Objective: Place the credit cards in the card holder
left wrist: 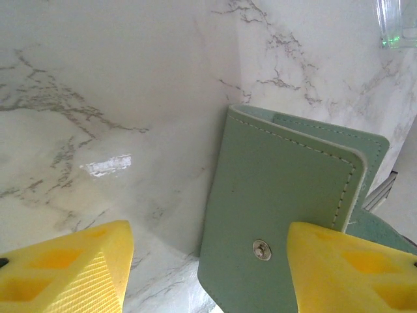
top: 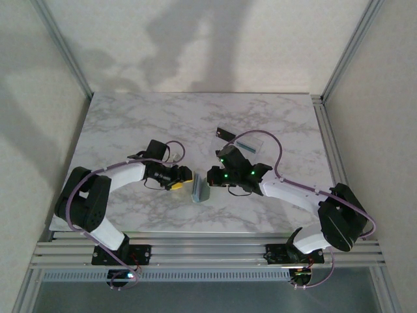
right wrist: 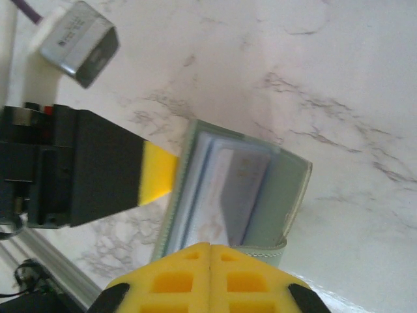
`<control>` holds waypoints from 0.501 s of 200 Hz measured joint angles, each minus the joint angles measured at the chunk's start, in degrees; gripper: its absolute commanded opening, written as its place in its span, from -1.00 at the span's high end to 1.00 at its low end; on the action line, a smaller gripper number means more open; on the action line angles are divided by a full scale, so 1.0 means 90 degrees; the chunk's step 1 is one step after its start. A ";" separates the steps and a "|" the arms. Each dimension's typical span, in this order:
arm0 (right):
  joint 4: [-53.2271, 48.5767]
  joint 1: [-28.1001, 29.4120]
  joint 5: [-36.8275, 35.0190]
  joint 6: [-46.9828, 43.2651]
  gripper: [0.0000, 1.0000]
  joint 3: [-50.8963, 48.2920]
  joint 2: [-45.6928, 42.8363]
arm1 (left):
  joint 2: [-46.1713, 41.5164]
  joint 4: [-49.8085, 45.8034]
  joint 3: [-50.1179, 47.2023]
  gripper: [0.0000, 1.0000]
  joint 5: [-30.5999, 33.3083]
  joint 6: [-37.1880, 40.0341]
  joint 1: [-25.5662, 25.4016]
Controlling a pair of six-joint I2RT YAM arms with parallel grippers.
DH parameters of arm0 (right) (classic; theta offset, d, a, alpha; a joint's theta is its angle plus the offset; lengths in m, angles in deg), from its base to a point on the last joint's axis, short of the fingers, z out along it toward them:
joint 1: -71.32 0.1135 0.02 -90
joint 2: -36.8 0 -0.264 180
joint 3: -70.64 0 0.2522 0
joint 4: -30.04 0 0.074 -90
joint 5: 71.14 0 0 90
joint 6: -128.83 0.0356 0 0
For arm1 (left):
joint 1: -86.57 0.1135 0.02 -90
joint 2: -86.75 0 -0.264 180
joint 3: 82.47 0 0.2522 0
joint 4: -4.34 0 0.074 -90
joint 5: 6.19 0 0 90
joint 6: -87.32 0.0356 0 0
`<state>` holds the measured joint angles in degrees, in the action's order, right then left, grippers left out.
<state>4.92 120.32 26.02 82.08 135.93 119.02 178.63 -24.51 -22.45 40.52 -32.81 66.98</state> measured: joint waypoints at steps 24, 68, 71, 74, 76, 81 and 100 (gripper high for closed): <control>-0.0175 0.0000 -0.0068 -0.0041 1.00 0.0000 -0.0007 | -0.0002 0.0000 0.0000 -0.30 0.0024 0.0019 0.0034; -0.0340 0.0000 -0.0182 -0.0092 1.00 0.0002 -0.0010 | -0.0321 0.0219 -0.0002 -0.37 -0.0053 -0.0095 0.0066; -0.0338 0.0000 -0.0189 -0.0095 1.00 0.0002 -0.0010 | -0.0328 0.0250 -0.0002 -0.38 -0.0058 -0.0104 0.0066; -0.0338 0.0000 -0.0199 -0.0097 1.00 0.0002 -0.0010 | -0.0338 0.0282 -0.0002 -0.38 -0.0073 -0.0121 0.0066; -0.0338 0.0000 -0.0202 -0.0097 1.00 0.0002 -0.0010 | -0.0338 0.0304 -0.0005 -0.39 -0.0078 -0.0134 0.0066; -0.0338 0.0000 -0.0204 -0.0112 1.00 0.0002 -0.0010 | -0.0340 0.0347 -0.0007 -0.40 -0.0087 -0.0153 0.0066; -0.0338 0.0000 -0.0233 -0.0124 1.00 0.0002 -0.0010 | -0.0362 0.0466 -0.0090 -0.47 -0.0117 -0.0185 0.0066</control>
<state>1.89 120.32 23.92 80.96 135.96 118.93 175.37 -20.32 -23.26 39.47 -34.47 67.57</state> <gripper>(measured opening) 0.040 0.716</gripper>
